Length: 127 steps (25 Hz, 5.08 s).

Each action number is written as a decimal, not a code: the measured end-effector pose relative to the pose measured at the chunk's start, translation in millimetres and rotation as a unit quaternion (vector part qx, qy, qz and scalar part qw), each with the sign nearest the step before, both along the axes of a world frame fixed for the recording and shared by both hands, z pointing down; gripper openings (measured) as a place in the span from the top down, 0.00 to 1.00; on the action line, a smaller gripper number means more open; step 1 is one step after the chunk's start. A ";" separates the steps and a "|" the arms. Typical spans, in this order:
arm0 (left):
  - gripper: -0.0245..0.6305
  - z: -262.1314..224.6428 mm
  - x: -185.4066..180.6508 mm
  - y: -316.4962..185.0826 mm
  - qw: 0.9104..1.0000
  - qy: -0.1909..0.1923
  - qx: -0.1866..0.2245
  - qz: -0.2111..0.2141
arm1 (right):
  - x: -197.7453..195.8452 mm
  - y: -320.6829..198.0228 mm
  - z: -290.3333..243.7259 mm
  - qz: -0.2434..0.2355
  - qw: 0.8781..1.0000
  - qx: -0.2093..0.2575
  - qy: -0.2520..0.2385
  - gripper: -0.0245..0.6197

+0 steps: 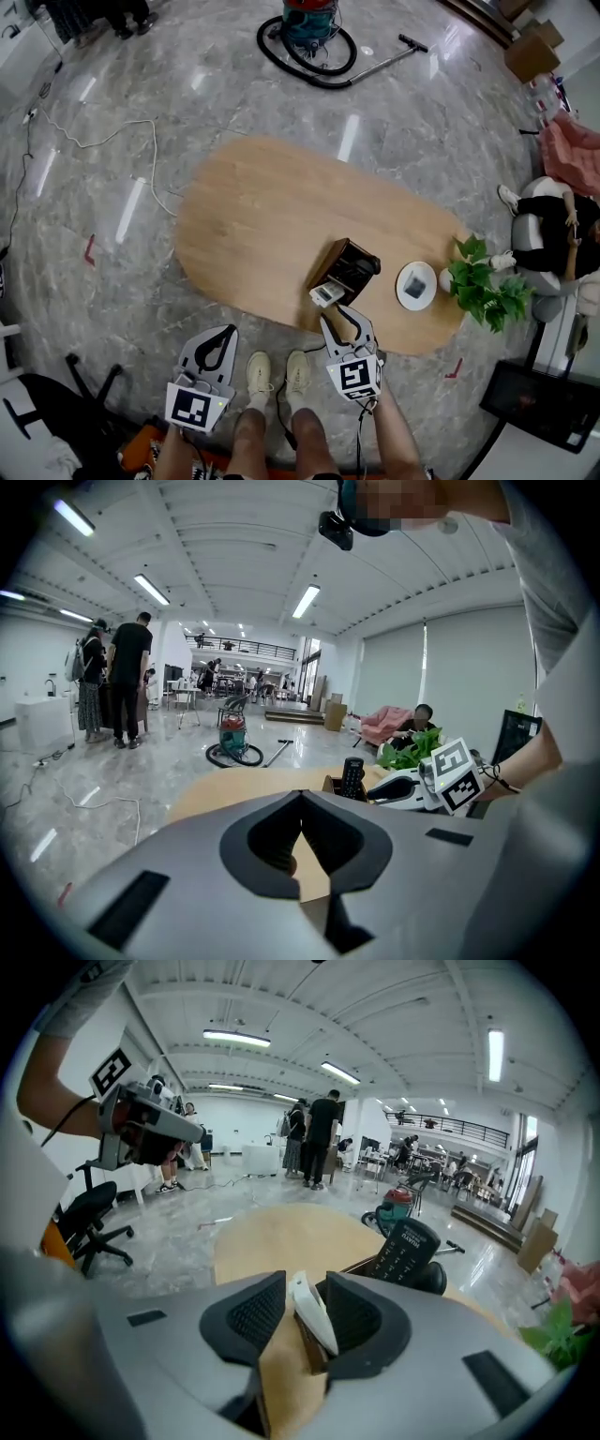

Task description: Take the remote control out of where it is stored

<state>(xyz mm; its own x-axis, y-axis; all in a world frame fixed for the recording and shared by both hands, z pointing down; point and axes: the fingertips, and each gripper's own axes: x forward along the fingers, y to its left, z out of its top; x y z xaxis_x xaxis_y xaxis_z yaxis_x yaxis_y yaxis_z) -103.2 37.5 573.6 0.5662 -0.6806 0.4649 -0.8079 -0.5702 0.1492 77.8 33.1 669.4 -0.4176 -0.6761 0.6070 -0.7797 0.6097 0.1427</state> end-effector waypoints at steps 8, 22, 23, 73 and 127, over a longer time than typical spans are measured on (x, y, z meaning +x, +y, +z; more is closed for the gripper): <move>0.95 16.4 -12.2 8.0 1.000 0.002 -0.014 -0.016 | -8.9 -13.0 31.4 -0.043 0.998 0.000 0.044 0.68; 0.95 39.8 -26.4 17.7 0.999 0.000 -0.030 -0.032 | -1.7 -20.5 52.9 -0.027 0.996 0.002 0.081 0.75; 0.95 39.0 -27.4 18.1 0.999 0.000 -0.029 -0.032 | -2.3 -21.1 52.4 -0.027 0.996 0.004 0.085 0.77; 0.96 -17.2 -123.1 44.1 0.991 0.004 -0.014 -0.132 | -167.9 -62.9 -16.7 -0.200 0.970 0.083 0.108 0.80; 0.95 84.7 -157.2 56.0 0.985 0.009 -0.059 -0.160 | -211.9 -78.1 123.2 -0.244 0.952 0.091 0.160 0.74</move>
